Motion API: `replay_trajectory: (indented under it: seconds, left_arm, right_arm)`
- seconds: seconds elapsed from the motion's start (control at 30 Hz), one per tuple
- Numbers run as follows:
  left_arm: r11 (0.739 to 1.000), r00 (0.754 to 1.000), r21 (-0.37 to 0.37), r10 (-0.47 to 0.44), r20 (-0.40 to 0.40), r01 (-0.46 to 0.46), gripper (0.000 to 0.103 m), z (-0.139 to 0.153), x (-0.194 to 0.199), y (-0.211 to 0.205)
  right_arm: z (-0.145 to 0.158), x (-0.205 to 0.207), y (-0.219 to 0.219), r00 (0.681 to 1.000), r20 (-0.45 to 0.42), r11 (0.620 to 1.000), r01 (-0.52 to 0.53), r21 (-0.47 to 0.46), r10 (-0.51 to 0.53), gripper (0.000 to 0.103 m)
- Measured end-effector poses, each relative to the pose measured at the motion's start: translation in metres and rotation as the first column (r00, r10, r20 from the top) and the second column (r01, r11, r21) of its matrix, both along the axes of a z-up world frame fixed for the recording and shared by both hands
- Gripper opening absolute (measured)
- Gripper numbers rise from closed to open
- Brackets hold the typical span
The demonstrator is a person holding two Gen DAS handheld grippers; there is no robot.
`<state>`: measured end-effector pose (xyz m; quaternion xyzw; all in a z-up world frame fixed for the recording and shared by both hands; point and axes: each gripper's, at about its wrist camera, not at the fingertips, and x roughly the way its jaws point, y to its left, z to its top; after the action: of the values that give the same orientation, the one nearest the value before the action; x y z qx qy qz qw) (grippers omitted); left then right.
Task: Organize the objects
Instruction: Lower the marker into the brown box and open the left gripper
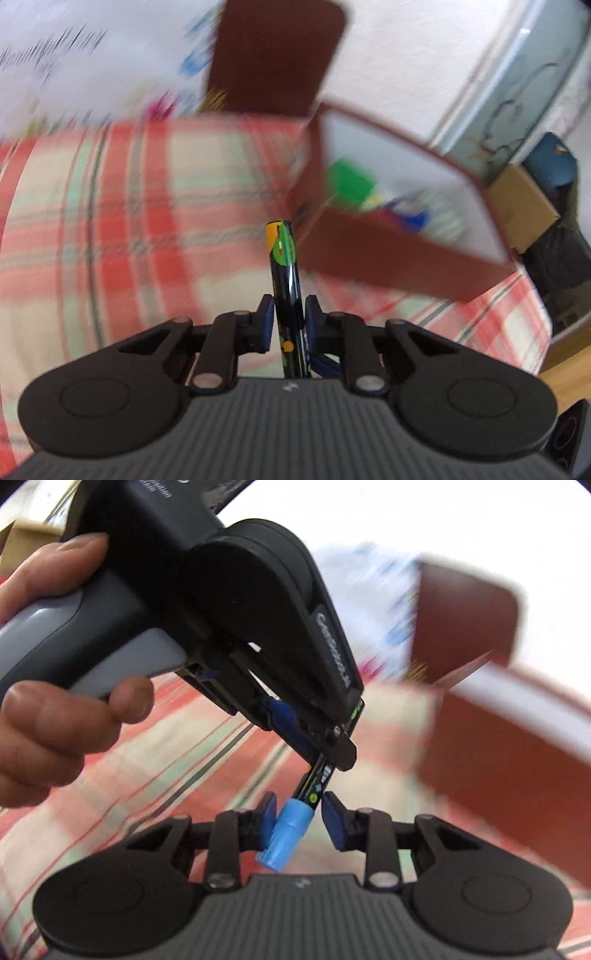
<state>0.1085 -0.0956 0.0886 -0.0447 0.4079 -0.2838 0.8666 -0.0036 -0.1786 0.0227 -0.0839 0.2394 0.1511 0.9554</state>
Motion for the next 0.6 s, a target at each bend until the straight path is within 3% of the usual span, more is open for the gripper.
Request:
replay_trajectory:
  seconds: [0.1,0.2,0.33,0.47,0.6]
  left_arm:
    - [0.996,0.992,-0.046,-0.075,0.097,0.080,0.017,0.044,0.008,-0.044]
    - [0.989,0.978,-0.044,-0.136,0.156,0.144,0.017,0.065,0.021,-0.092]
    - [0.988,0.973,0.005,-0.151,0.172,0.153,0.017,0.056,0.042,-0.144]
    - [0.989,0.980,0.031,-0.147,0.136,0.144,0.017,0.032,0.061,-0.165]
    - [0.988,0.983,0.118,-0.113,0.146,0.096,0.020,0.017,0.067,-0.162]
  right_arm:
    - [0.029,0.005,-0.034,0.986,0.130,0.994,0.107,0.006,-0.107,0.028]
    - [0.047,0.019,-0.071,0.959,0.194,0.978,0.205,0.028,-0.206,0.026]
    - [0.050,0.046,-0.116,0.939,0.167,0.951,0.286,0.114,-0.302,0.025]
    - [0.036,0.073,-0.135,0.925,0.108,0.927,0.350,0.132,-0.364,0.025]
    - [0.020,0.085,-0.142,0.912,0.064,0.907,0.394,0.148,-0.406,0.037]
